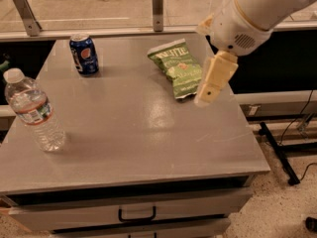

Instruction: Move pepsi can near water bottle

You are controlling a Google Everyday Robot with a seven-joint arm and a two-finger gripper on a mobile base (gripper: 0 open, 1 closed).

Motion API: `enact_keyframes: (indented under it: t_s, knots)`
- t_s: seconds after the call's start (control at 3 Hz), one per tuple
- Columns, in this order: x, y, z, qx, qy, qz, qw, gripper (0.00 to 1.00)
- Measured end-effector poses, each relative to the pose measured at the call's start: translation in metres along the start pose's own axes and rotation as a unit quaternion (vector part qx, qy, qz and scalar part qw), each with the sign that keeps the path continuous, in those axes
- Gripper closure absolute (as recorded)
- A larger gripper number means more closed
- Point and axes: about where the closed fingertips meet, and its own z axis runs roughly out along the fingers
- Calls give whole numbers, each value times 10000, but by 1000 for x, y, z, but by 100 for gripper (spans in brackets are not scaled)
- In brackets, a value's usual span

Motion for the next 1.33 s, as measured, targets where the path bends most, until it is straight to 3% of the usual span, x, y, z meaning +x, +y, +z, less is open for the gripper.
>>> enact_keyframes:
  t_s: [0.33, 0.67, 1.0, 1.33]
  knots:
    - [-75, -24, 18, 212, -641, -453, 9967, 0]
    - [-75, -25, 18, 218, -649, -452, 9966, 0]
    - [-99, -38, 51, 213, -932, -386, 9947, 0]
    - [-143, -66, 104, 236, -1407, -346, 9892, 0]
